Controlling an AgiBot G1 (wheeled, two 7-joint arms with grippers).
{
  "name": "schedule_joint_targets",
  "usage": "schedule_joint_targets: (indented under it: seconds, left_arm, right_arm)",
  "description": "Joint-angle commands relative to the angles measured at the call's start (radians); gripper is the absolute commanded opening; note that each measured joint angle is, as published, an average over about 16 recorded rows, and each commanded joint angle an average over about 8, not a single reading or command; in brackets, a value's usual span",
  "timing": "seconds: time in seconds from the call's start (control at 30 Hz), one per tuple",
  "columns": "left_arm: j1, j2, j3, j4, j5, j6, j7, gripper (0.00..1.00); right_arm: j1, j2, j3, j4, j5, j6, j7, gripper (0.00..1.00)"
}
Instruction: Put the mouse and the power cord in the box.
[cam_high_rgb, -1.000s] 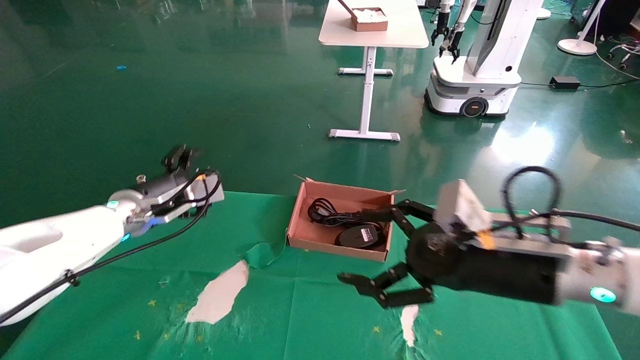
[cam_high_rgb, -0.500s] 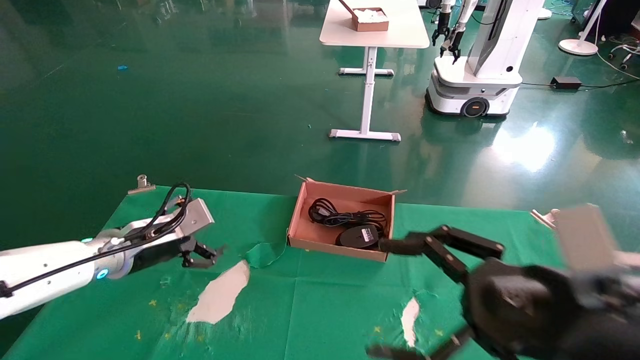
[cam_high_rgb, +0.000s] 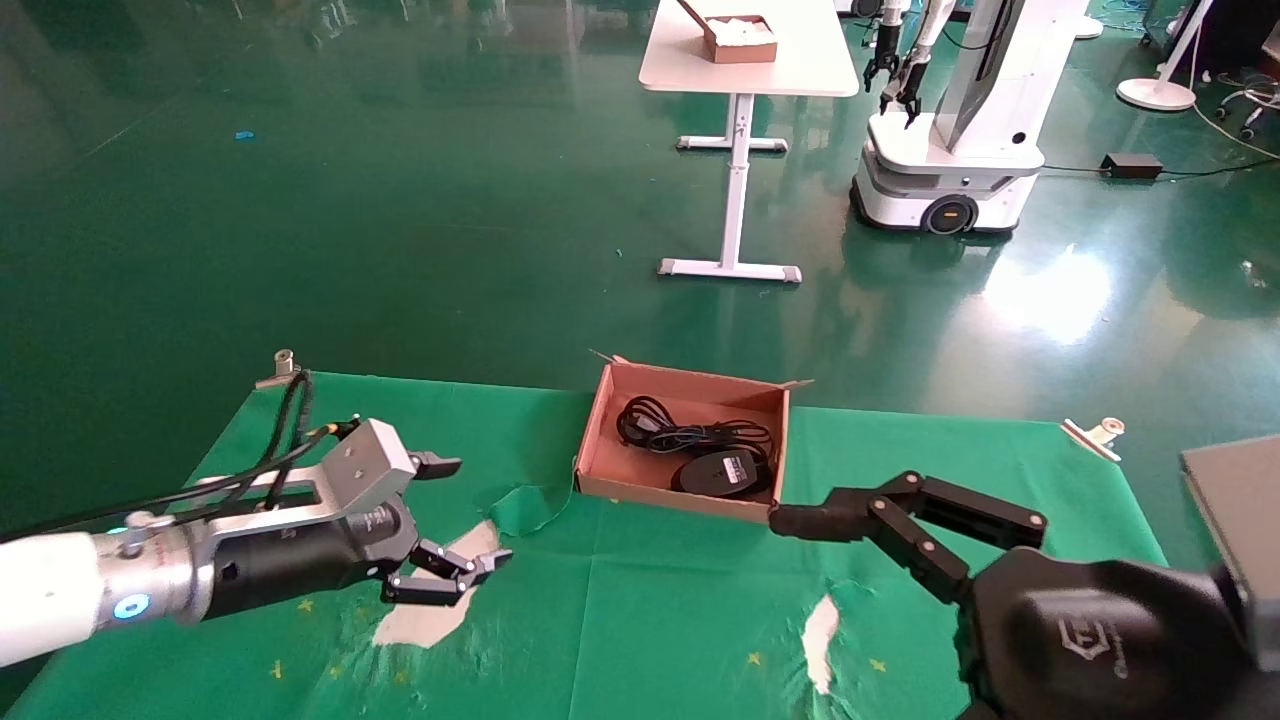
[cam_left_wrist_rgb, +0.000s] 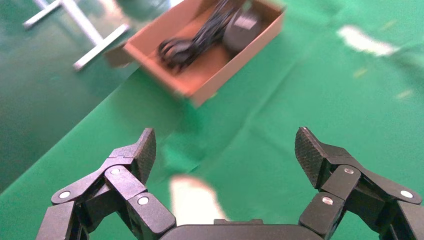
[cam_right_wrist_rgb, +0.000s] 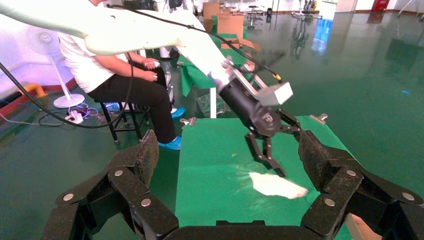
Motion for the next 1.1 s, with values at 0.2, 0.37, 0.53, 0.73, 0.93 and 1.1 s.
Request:
schedule_joint_targets:
  seconds: [0.2,0.37,0.53,0.73,0.93,1.1]
  left_arm:
    - [0.050,-0.049,-0.091,-0.050,-0.186,0.147,0.025,1.00]
    - [0.086,-0.083,-0.156,-0.086,-0.317,0.252,0.042,1.00]
    - [0.121,-0.117,-0.221,-0.122,-0.448,0.356,0.060,1.00]
    - [0.160,-0.155,-0.293,-0.161,-0.594,0.472,0.079,1.00]
    - [0.183,-0.177,-0.335,-0.185,-0.682,0.539,0.089,1.00]
    - [0.184,-0.178,-0.335,-0.184,-0.682,0.539,0.089,1.00]
  right_arm:
    - [0.000,0.000,-0.001,0.000,0.000,0.000,0.000,1.00]
    - [0.000,0.000,-0.001,0.000,0.001,0.000,0.000,1.00]
    - [0.000,0.001,-0.001,0.000,0.001,0.000,-0.001,1.00]
    - [0.000,0.001,-0.002,0.000,0.001,0.001,-0.001,1.00]
    - [-0.001,0.002,-0.001,0.001,0.003,0.000,-0.001,1.00]
    - [-0.001,0.002,-0.001,0.000,0.003,0.000,-0.001,1.00]
